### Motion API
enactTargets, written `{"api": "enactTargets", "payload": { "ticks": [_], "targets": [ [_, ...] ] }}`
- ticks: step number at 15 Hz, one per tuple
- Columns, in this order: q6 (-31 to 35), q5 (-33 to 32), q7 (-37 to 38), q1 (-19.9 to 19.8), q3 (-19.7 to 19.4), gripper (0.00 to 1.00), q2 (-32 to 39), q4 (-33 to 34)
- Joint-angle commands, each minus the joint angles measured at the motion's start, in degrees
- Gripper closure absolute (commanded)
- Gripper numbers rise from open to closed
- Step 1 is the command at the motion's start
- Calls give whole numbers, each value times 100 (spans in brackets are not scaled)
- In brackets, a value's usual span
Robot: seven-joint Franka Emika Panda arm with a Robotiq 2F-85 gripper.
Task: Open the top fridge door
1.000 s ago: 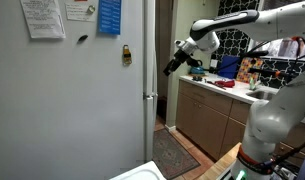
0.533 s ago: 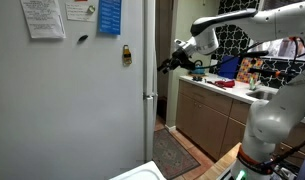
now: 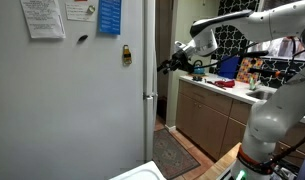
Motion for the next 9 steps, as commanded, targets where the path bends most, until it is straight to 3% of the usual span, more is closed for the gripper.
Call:
{"api": "enactTargets", "payload": {
  "ticks": [1,9],
  "targets": [
    [-180,165,-95,-456,351,0,53,31],
    [-260,404,-304,-677,597,0,104,61]
  ]
}}
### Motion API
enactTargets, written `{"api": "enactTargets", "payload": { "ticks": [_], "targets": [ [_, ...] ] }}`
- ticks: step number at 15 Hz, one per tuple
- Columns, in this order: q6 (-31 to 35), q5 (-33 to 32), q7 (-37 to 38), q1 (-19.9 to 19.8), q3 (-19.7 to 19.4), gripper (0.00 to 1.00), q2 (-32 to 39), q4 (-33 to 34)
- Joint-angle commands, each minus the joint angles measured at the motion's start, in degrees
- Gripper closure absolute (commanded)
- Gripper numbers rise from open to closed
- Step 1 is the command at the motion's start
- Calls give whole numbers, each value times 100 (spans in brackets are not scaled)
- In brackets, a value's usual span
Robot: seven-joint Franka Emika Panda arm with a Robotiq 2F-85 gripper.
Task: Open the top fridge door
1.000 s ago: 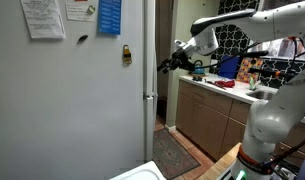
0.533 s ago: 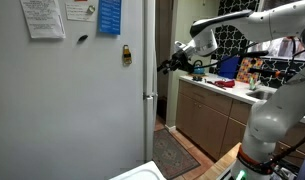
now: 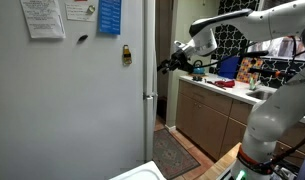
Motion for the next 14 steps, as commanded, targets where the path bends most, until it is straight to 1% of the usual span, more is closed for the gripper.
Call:
{"api": "enactTargets", "payload": {
  "ticks": [1,4,9,14],
  "targets": [
    [-237,214,-276,-276,192,0,92,57],
    [-338,295,-393,-333,228,0,131,68],
    [-571,611,-738,-407,242,0,231,100],
    [-493,794,-898,-574,335,0,309,123]
  ]
}}
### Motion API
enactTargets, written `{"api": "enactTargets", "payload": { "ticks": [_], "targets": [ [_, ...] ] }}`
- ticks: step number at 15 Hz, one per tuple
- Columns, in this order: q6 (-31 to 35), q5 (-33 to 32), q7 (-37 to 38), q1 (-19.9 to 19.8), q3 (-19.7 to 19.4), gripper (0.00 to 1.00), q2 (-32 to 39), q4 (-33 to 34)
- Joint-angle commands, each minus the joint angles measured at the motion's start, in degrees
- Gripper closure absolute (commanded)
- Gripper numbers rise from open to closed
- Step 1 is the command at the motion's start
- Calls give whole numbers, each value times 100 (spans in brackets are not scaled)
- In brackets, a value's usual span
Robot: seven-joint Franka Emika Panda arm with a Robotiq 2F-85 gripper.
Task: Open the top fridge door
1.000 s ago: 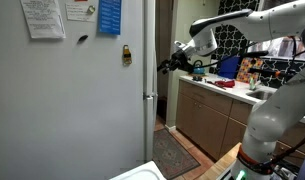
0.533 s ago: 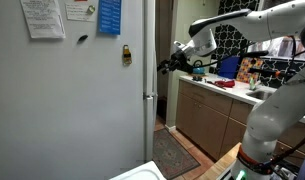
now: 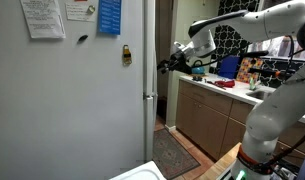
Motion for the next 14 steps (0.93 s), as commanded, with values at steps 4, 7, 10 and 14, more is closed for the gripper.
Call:
{"api": "enactTargets", "payload": {
  "ticks": [4,7,10,14],
  "targets": [
    [-127,414,-379,-268,182,0,279,187],
    [-184,449,-393,-289,228,24,381,232],
    [-160,447,-409,-324,263,42,426,247],
    [-171,446,-423,-363,279,74,464,277]
  ]
}}
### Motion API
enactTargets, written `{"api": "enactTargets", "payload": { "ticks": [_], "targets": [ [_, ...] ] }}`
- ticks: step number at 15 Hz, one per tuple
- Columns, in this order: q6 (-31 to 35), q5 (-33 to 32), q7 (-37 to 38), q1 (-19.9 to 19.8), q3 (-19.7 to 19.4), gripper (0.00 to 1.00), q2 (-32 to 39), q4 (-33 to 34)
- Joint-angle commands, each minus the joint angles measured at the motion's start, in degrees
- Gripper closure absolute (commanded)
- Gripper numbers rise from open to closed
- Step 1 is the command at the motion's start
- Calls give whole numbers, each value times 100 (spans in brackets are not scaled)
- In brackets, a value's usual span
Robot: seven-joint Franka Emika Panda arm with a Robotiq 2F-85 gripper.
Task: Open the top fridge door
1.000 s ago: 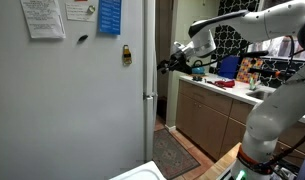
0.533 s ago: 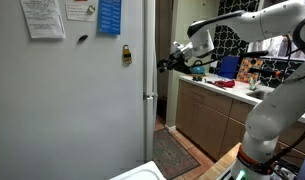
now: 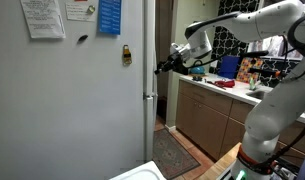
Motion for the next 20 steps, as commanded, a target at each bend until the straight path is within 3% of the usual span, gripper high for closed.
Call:
{"api": "enactTargets", "payload": {
  "ticks": [1,2,3,20],
  "targets": [
    [-168,144,-205,-155,77,81,95,62],
    [-249,148,-214,-158,78,89,99,62],
    [-248,147,-258,-167,83,91,106,67],
    [-479,-106,-223,-522,-184,91,-297,-189]
  ]
}}
